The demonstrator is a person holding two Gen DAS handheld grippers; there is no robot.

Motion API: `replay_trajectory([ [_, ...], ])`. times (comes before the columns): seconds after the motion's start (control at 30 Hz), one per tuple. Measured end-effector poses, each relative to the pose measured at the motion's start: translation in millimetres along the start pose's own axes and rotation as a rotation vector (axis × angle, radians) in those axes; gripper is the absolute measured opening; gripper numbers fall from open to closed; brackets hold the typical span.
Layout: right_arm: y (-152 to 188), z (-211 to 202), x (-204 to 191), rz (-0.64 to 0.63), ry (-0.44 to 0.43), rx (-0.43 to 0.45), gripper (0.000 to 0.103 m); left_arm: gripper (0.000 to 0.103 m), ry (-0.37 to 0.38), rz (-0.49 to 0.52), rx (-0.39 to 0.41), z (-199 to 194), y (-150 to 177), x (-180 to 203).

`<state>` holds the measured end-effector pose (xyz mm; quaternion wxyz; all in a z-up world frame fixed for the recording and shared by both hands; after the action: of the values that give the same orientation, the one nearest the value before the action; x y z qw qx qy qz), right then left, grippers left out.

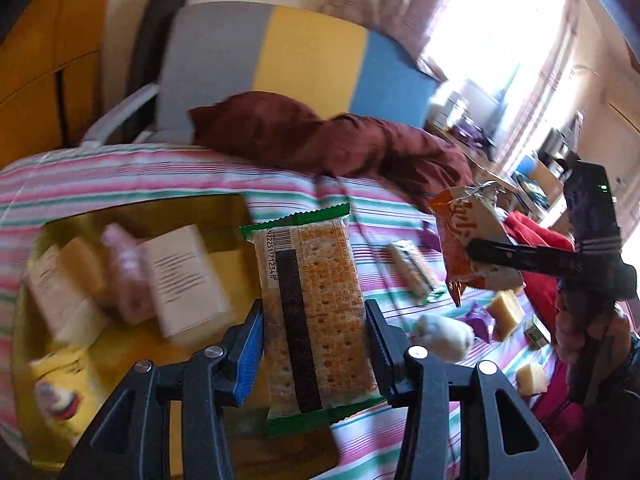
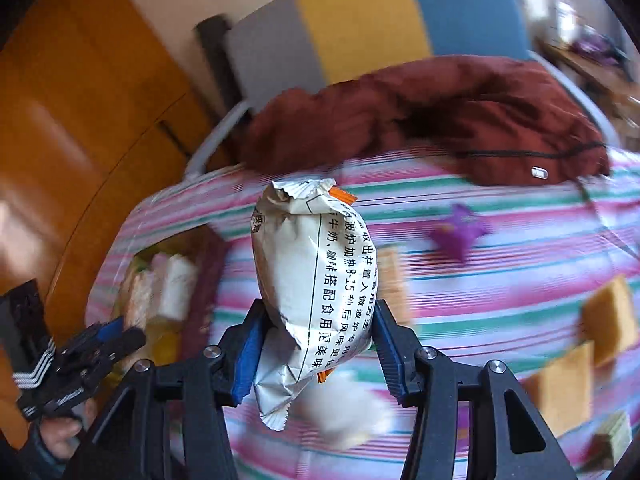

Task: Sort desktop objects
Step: 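Carry cracker pack and snack bag into the gold tray and open both tools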

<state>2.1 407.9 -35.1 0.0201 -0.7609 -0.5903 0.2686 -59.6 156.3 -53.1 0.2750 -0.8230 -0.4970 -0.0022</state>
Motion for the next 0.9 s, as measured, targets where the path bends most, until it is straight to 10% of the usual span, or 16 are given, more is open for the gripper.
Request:
replay_trajectory([
  [0.6, 19.1, 92.4, -198.8, -0.210, -0.218, -0.193, 0.057, 0.048, -0.234, -0.293, -0.062, -15.3, 62.9, -157.0],
  [0.9, 26.5, 109.7, -210.6, -0.161, -0.300, -0.224, 0.065, 0.058, -0.152, -0.379, 0.017, -46.5, 74.3, -181.4],
])
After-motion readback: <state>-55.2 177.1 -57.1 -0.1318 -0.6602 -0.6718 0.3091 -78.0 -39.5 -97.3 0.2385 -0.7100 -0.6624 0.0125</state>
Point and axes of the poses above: each gripper's, at about its wrist camera, not at the fingertips, and z roughly the way its jaws point, x to its right, y to its underside, the point moved 4 cm from there along z, roughly the way its jaws point, and after that the axes turned 14 degrees about -x, right-handed, at the moved point
